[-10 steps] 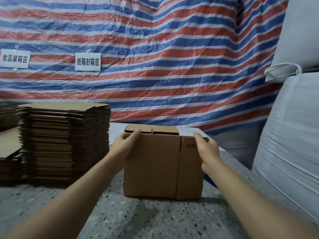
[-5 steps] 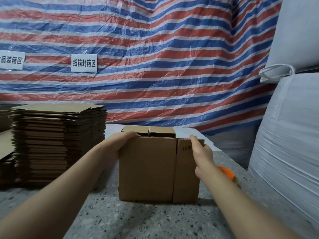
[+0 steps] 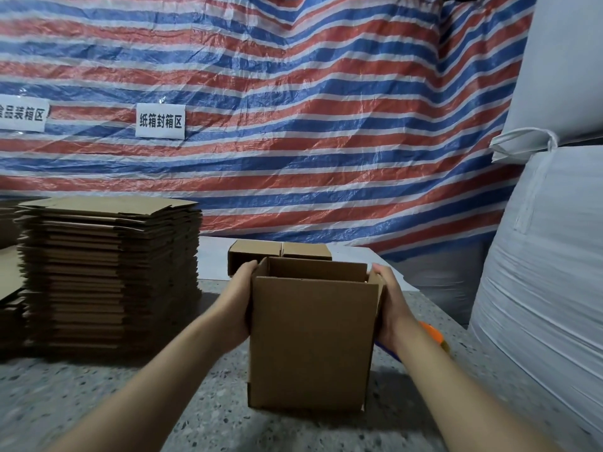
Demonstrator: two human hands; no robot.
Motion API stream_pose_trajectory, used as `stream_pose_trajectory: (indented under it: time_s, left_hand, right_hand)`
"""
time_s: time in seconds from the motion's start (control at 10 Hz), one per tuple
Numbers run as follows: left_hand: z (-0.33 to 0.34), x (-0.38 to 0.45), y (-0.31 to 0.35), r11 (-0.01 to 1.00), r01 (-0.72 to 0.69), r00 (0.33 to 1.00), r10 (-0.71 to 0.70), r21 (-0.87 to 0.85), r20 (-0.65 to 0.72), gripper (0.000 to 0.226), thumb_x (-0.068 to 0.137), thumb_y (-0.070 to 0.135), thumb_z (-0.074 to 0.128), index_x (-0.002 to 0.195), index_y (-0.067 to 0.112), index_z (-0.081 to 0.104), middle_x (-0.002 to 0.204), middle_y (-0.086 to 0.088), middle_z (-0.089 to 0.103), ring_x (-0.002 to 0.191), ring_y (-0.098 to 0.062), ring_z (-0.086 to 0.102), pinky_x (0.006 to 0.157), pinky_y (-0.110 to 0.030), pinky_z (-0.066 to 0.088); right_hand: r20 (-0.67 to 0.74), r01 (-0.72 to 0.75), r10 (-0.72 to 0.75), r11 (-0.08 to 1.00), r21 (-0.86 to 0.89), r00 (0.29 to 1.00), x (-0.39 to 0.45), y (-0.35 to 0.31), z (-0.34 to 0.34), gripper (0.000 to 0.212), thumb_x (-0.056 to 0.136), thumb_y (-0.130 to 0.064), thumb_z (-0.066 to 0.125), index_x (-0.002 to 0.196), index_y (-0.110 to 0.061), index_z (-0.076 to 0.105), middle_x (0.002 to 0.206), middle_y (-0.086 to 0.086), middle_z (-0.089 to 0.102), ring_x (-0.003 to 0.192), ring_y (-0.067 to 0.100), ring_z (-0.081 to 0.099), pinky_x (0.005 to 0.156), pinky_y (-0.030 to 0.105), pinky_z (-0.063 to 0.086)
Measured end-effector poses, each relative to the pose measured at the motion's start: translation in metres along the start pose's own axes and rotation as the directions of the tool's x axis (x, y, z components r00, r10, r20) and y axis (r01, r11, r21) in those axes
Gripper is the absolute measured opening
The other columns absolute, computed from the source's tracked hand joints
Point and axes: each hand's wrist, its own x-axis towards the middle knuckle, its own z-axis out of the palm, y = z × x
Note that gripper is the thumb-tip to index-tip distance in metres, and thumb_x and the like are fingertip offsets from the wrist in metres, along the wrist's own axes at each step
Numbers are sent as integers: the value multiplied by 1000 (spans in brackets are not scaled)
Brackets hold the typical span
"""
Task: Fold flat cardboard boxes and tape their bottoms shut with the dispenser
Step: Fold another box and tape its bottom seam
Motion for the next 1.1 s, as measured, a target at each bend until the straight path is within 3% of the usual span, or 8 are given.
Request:
stream_pose_trajectory:
  time_s: [0.1, 0.2, 0.3, 0.5, 0.7, 0.8, 0.9, 1.1]
  left_hand:
    - [2, -1, -9, 999, -13, 1000, 13, -53, -2, 66, 100, 62, 26, 95, 19, 76, 88, -14, 76, 71, -21, 75, 59, -30, 55]
    - [4, 0, -2, 995, -96, 994, 95, -13, -58, 59, 101, 59, 25, 101, 22, 71, 76, -9, 76, 63, -17, 73, 47, -27, 54]
    - [-2, -4, 0, 994, -112, 992, 111, -11, -67, 56, 98, 58, 31, 93, 19, 71, 64, -7, 72, 52, -16, 70, 55, -29, 50]
    - [-13, -6, -12, 990, -142, 984, 141, 1, -111, 51, 102, 47, 39, 83, 23, 80, 84, -10, 76, 69, -20, 74, 55, -29, 56]
    - [-10, -6, -11, 992, -119, 990, 116, -36, -85, 57, 101, 55, 38, 81, 23, 80, 84, -10, 77, 69, -21, 74, 55, -28, 55]
    - [-12, -4, -17, 986, -160, 983, 154, -52, -100, 52, 102, 51, 39, 74, 34, 79, 79, -8, 76, 65, -20, 74, 50, -27, 55]
    - [-11, -2, -22, 987, -157, 978, 149, -45, -145, 53, 102, 51, 39, 70, 34, 78, 77, -8, 76, 63, -20, 74, 47, -27, 54]
    - [-11, -4, -24, 986, -165, 972, 158, -29, -176, 49, 101, 34, 44, 65, 30, 78, 70, -6, 74, 55, -17, 71, 44, -25, 52]
  right_hand:
    - [8, -3, 3, 1000, 8, 1000, 2, -2, 5, 69, 77, -79, 44, 95, -24, 81, 106, 12, 77, 99, 26, 75, 83, 40, 56]
    - [69, 5, -8, 999, 43, 998, 1, -9, 13, 68, 85, -77, 41, 97, -23, 80, 104, 13, 76, 95, 26, 75, 79, 41, 58]
    - [110, -17, 8, 996, 87, 994, -1, -5, 23, 66, 94, -70, 37, 90, -21, 81, 94, 13, 76, 85, 25, 76, 70, 38, 59]
    - [68, -49, 40, 990, 130, 997, -3, 13, 25, 73, 94, -75, 33, 105, -19, 79, 104, 16, 76, 92, 29, 76, 68, 36, 59]
    - [44, -12, 7, 994, 106, 999, -8, 13, 27, 63, 96, -70, 38, 93, -24, 82, 103, 12, 78, 90, 28, 77, 66, 36, 59]
    - [-4, 16, -16, 992, 124, 1000, -10, 22, 29, 62, 101, -58, 40, 75, -21, 82, 87, 10, 79, 73, 23, 77, 53, 29, 58]
    - [-93, 7, -3, 999, 50, 996, -7, 32, 24, 57, 109, -26, 39, 64, -12, 70, 63, 10, 71, 50, 17, 69, 43, 24, 52]
    - [-106, 37, -36, 999, 9, 994, -11, 31, 27, 34, 108, -22, 41, 86, -15, 66, 86, 11, 75, 66, 20, 72, 58, 34, 59]
